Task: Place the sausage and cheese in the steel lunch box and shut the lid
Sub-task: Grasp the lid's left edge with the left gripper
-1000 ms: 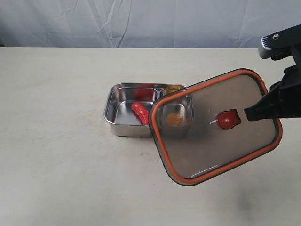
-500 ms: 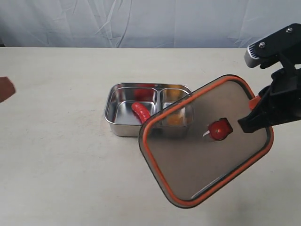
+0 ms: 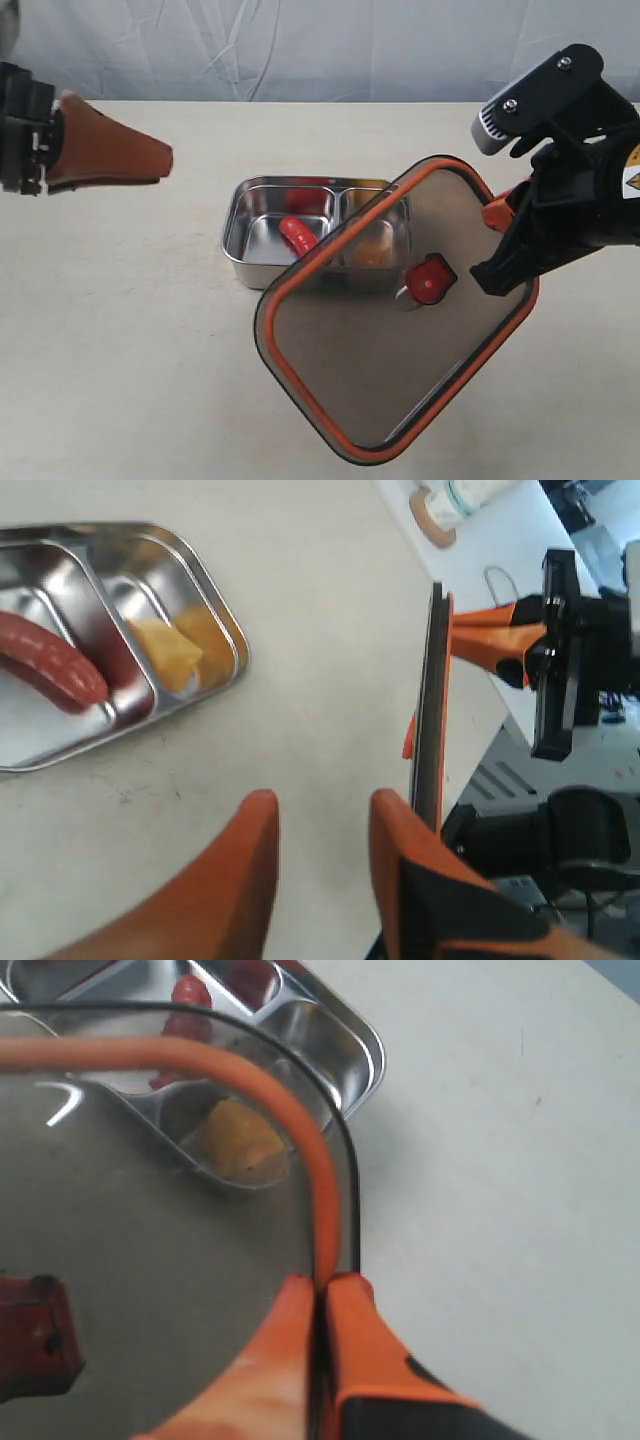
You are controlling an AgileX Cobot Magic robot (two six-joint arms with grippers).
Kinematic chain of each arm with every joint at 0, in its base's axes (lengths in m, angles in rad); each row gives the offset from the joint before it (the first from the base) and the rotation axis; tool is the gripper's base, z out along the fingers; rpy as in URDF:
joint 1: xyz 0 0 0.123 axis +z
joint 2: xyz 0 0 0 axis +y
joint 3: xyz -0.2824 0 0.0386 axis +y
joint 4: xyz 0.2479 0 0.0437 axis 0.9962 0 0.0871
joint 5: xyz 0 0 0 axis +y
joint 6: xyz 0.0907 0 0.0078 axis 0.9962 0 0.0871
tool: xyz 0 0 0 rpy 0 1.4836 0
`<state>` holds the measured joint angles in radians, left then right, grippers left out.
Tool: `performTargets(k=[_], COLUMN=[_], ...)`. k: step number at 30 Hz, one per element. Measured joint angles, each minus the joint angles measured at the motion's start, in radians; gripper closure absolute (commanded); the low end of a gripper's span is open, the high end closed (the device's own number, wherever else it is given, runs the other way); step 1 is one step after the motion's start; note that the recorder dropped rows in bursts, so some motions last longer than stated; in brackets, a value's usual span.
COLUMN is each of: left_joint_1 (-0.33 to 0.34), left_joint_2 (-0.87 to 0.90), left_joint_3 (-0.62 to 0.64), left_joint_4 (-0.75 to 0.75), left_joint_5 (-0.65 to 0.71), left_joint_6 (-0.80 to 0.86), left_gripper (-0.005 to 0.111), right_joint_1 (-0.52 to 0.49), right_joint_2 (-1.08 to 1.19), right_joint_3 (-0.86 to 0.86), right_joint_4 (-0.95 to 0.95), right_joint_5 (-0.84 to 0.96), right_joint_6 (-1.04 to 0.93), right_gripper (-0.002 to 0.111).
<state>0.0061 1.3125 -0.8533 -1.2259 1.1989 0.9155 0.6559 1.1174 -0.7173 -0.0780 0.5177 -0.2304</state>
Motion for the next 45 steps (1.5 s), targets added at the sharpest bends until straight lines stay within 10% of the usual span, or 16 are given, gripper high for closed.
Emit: performTargets(k=[7,18,38,45], left_joint_1=[-0.238,-0.419,-0.485,-0.485], left_joint_2=[0.142,0.152,0.258,0.273], left_joint_3=[-0.076,-0.159,-0.159,-0.159], left_joint_4=[0.019,0.056,0.073,0.054], left_joint_5=[0.013,0.015,-0.094,-0.111], left_joint_6=[0.070,0.088,0.061,0.069], left_gripper=[0.057,0.057,0.058,0.106], right_joint_1=[0.030,0.035,0.043,0.043], right_joint_2=[0.000,0.000,0.000,0.000], right_joint_3=[0.000,0.000,0.000,0.000], right_joint_4=[-0.018,-0.022,-0.022,-0.018], right_joint_5=[-0.009,-0.014,-0.015,-0.034], right_joint_6=[-0.004,-0.006,-0.006,-0.006], right_gripper=[0.109,0.109,0.109,0.109])
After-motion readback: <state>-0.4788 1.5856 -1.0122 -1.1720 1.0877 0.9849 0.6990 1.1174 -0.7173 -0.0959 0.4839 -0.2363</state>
